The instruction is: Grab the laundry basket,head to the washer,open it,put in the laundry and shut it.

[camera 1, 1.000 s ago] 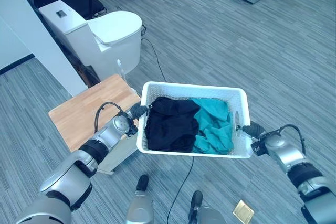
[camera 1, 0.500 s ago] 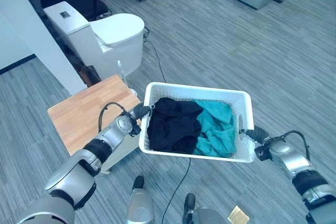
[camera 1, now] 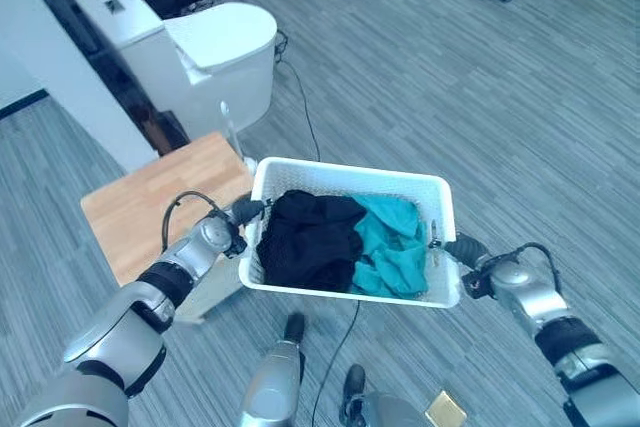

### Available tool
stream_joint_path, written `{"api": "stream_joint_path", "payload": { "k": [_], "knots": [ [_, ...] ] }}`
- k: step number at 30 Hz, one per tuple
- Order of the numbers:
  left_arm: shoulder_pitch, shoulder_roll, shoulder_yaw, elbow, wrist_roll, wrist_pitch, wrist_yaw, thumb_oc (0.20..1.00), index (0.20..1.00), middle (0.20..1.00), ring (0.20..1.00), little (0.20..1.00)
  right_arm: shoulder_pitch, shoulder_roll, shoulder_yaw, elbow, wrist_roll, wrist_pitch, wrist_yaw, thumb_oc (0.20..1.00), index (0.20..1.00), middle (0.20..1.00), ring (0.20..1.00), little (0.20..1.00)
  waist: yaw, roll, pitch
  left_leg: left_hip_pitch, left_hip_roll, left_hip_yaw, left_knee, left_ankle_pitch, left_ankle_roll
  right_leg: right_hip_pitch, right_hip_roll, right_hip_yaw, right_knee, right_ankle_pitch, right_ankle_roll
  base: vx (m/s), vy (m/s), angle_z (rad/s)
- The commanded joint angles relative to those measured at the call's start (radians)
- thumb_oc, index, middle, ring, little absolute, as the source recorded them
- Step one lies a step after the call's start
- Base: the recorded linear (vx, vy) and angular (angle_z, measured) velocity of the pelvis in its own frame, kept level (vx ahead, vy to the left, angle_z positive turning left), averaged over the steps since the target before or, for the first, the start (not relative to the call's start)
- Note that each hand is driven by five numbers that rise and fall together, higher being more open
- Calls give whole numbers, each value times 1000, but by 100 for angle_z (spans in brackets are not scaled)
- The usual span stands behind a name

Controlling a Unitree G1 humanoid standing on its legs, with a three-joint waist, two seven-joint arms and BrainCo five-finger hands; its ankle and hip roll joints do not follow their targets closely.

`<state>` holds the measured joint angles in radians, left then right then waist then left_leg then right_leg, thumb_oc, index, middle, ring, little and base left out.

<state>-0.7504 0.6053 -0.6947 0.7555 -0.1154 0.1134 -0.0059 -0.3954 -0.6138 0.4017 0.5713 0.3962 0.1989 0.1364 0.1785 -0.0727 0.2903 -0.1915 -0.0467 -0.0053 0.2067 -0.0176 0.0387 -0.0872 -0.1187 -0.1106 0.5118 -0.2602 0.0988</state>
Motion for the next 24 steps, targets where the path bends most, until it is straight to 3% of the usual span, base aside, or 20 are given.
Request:
{"api": "stream_joint_path", "payload": {
  "k": [1, 3, 4, 5, 6, 7, 8, 10, 12, 13, 16, 17, 18, 19, 22, 24],
  "knots": [
    [-32, -12, 71, -50, 1, -59, 33, 200, 200, 200, 200, 200, -58, 11, -20, -19, -14, -82, 16, 200, 200, 200, 200, 200, -4, -10, -102, -41, -5, -21, -18, 18, 60, 101, 24, 11, 129, 297, 71, 238, 88, 14],
    [-26, 5, 93, -77, 1, -52, 37, 200, 200, 200, 200, 200, -60, 9, -30, -24, -25, -72, 18, 200, 200, 200, 200, 200, -24, 12, -92, 28, 4, -42, -56, 0, 70, 6, 11, 5, 173, 261, 51, 324, 60, 10],
    [-13, 10, 103, -86, -5, -54, 34, 200, 200, 200, 200, 200, -54, 6, -39, -31, -20, -71, 18, 200, 200, 200, 200, 200, -48, 19, -79, 77, -1, -60, -66, -19, 68, -47, 10, 1, 93, 210, 30, 302, 15, 11],
    [-12, 10, 104, -87, -5, -54, 34, 200, 200, 200, 200, 200, -55, 6, -38, -31, -20, -71, 18, 200, 200, 200, 200, 200, -51, 22, -79, 78, 1, -63, -69, -17, 67, -44, 12, -3, 88, 213, 28, 355, -28, 1],
    [-8, 6, 107, -78, -9, -50, 32, 200, 200, 200, 200, 200, -51, 2, -43, -34, -20, -71, 16, 200, 200, 200, 200, 200, -64, 27, -78, 100, 4, -77, -73, -27, 59, -78, 26, 6, 27, 178, 17, 361, -132, 3],
    [9, 6, 109, -69, -11, -54, 30, 200, 200, 200, 200, 200, -36, -13, -52, -42, -16, -69, 17, 200, 200, 200, 200, 200, -92, 22, -75, 133, -5, -96, -78, -56, 42, -105, 18, 40, -171, 184, 16, 379, -129, 5],
    [10, 6, 109, -69, -11, -55, 30, 200, 200, 200, 200, 200, -35, -13, -52, -42, -15, -69, 17, 200, 200, 200, 200, 200, -93, 26, -73, 140, -1, -99, -79, -61, 41, -92, 21, 37, -183, 186, 16, 393, -178, 15],
    [7, -13, 104, -39, 4, -64, 37, 200, 200, 200, 200, 200, -10, -26, -68, -42, -12, -69, 17, 200, 200, 200, 200, 200, -129, 31, -66, 188, -5, -132, -86, -103, 20, -133, -12, 81, -382, 277, 45, 370, -182, 33],
    [-9, -31, 95, -10, 23, -65, 43, 200, 200, 200, 200, 200, 3, -31, -84, -43, -17, -70, 14, 200, 200, 200, 200, 200, -154, 36, -64, 235, 3, -149, -85, -140, 6, -188, -53, 75, -475, 337, 63, 406, -214, 57],
    [-15, -40, 90, 5, 33, -66, 47, 200, 200, 200, 200, 200, 11, -31, -90, -40, -18, -69, 16, 200, 200, 200, 200, 200, -166, 43, -64, 261, 11, -163, -80, -160, 0, -185, -58, 57, -491, 349, 68, 421, -227, 56],
    [-4, -54, 98, 20, 40, -67, 50, 200, 200, 200, 200, 200, 29, -36, -106, -45, -13, -67, 21, 200, 200, 200, 200, 200, -185, 25, -98, 329, 34, -170, -83, -201, -18, -146, -57, 46, -464, 382, 65, 471, -314, 67],
    [15, -61, 105, 18, 39, -68, 51, 200, 200, 200, 200, 200, 39, -42, -107, -48, -13, -67, 22, 200, 200, 200, 200, 200, -194, 35, -116, 354, 84, -174, -69, -183, -41, -135, -35, 20, -429, 372, 49, 430, -322, 52],
    [16, -61, 105, 17, 40, -68, 51, 200, 200, 200, 200, 200, 39, -43, -106, -48, -13, -67, 22, 200, 200, 200, 200, 200, -197, 38, -117, 356, 88, -176, -70, -184, -42, -133, -32, 16, -428, 370, 48, 380, -322, 44],
    [28, -59, 113, 14, 39, -68, 50, 200, 200, 200, 200, 200, 45, -48, -105, -50, -14, -66, 25, 200, 200, 200, 200, 200, -200, 43, -125, 348, 113, -173, -32, -150, -54, -118, -17, 1, -419, 356, 38, 224, -247, 34],
    [33, -46, 117, 8, 19, -57, 45, 200, 200, 200, 200, 200, 33, -65, -93, -41, 4, -67, 14, 200, 200, 200, 200, 200, -194, 31, -114, 206, 156, -156, 292, 3, -48, -37, 30, -25, -424, 304, -18, 253, -397, 1],
    [33, -37, 121, -2, 6, -53, 43, 200, 200, 200, 200, 200, 28, -76, -90, -34, 10, -65, 6, 200, 200, 200, 200, 200, -176, 20, -93, 112, 169, -144, 468, 55, -28, 3, 60, -21, -432, 280, -56, 142, -382, -26]
  ]
}}
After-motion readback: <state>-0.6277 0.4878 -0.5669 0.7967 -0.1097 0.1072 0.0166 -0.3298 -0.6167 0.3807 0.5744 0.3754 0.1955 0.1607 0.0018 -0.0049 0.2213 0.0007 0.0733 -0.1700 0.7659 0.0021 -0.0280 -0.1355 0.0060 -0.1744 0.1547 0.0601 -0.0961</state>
